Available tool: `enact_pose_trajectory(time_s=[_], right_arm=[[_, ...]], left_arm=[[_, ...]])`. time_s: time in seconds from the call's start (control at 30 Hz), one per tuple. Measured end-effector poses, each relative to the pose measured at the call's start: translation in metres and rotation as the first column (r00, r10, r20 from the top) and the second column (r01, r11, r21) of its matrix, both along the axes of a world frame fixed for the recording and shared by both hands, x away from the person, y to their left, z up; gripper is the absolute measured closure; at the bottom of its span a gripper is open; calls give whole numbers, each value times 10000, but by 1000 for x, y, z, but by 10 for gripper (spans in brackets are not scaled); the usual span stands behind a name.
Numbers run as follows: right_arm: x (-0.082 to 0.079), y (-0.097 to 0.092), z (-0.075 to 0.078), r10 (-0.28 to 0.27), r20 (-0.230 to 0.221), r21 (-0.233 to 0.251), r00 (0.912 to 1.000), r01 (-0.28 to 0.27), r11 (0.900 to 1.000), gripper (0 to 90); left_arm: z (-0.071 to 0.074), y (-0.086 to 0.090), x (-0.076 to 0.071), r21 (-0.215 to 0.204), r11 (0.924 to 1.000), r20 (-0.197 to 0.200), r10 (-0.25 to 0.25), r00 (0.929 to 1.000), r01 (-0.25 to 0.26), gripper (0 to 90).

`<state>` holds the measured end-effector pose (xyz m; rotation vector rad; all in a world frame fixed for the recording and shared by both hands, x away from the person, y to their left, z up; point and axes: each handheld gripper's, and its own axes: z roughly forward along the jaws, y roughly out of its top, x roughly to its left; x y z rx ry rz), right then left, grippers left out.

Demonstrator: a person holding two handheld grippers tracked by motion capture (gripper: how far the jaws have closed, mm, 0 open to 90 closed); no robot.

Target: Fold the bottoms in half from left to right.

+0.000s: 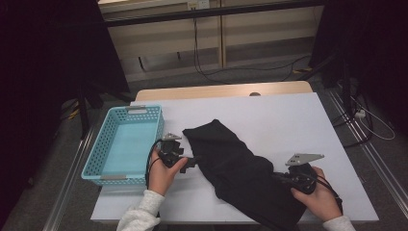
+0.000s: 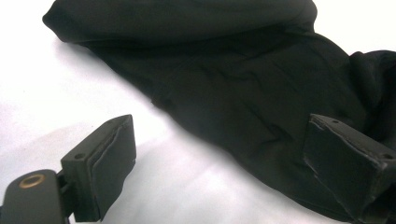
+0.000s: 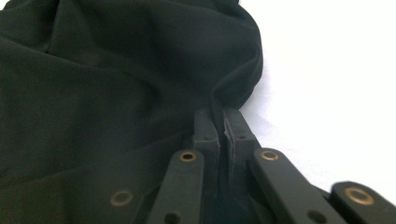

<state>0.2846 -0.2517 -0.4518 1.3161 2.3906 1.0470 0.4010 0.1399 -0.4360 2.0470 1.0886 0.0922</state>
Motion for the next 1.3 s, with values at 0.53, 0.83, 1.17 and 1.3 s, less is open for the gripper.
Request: enact_pose_trajectory(time_s=[0.53, 0.83, 1.17, 1.3], right_arm=[[3, -12, 2, 8, -134, -17, 9999, -8, 10000, 871], [5, -26, 4, -318, -166, -38, 9994, 317, 9995, 871], [9, -41, 2, -438, -259, 142, 9987, 442, 9989, 870], [11, -47, 2, -590, -262, 168, 9979, 595, 9981, 870]], left_arm=[[1, 2, 0, -29, 10000, -5, 57, 10000, -57, 99], [1, 3, 1, 23, 9999, 43, 128, 9999, -128, 99], [1, 4, 1, 17, 9999, 30, 147, 9999, -147, 100], [1, 5, 2, 3, 9995, 57, 320, 9995, -320, 95]])
